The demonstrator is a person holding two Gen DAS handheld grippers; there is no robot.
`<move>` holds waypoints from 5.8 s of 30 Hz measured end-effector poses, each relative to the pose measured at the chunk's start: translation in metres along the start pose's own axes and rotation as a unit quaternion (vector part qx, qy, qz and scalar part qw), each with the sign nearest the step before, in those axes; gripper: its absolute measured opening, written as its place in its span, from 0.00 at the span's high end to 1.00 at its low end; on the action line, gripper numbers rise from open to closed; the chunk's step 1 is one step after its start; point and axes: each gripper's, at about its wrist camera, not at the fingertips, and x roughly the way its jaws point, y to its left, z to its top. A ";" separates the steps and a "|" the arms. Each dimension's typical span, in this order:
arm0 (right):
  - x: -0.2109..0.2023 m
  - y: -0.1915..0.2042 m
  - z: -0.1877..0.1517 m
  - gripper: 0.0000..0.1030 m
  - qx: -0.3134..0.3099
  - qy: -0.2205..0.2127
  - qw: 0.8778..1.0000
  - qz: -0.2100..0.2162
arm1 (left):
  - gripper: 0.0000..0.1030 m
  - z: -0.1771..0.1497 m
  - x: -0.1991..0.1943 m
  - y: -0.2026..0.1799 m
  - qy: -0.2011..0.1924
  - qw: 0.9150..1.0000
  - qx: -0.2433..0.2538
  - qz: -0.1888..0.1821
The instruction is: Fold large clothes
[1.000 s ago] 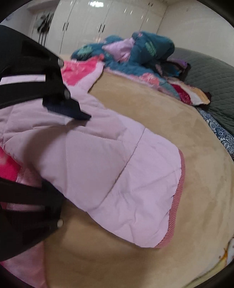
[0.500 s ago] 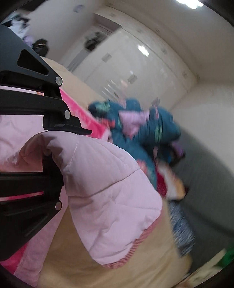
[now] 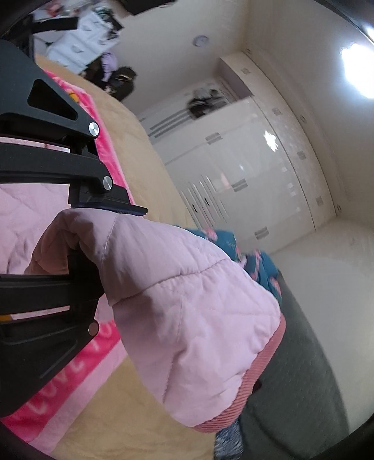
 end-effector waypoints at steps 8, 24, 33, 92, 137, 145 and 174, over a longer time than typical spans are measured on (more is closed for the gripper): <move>0.018 0.089 -0.018 0.82 -0.066 0.028 0.997 0.041 | 0.09 0.006 -0.021 0.041 -0.021 0.999 -0.035 -0.015; 0.048 0.207 -0.117 0.82 -0.178 0.115 0.973 0.092 | 0.09 0.002 -0.036 0.098 -0.040 0.994 -0.090 -0.048; 0.086 0.242 -0.194 0.82 -0.229 0.187 0.952 0.078 | 0.09 -0.010 -0.033 0.118 -0.037 0.991 -0.106 -0.068; 0.032 -0.002 -0.112 0.18 -0.017 0.202 0.978 -0.053 | 0.92 -0.019 0.016 0.081 -0.054 0.997 -0.041 -0.034; 0.077 0.082 -0.184 0.05 -0.100 0.297 0.949 0.032 | 0.26 -0.061 0.039 0.121 0.005 1.000 -0.009 0.005; 0.059 0.106 -0.187 0.04 -0.122 0.281 0.951 0.045 | 0.09 -0.067 0.009 0.138 -0.014 1.000 -0.025 -0.010; 0.029 0.256 -0.195 0.04 -0.188 0.254 0.944 0.096 | 0.09 -0.075 -0.027 0.257 -0.067 0.988 -0.135 0.036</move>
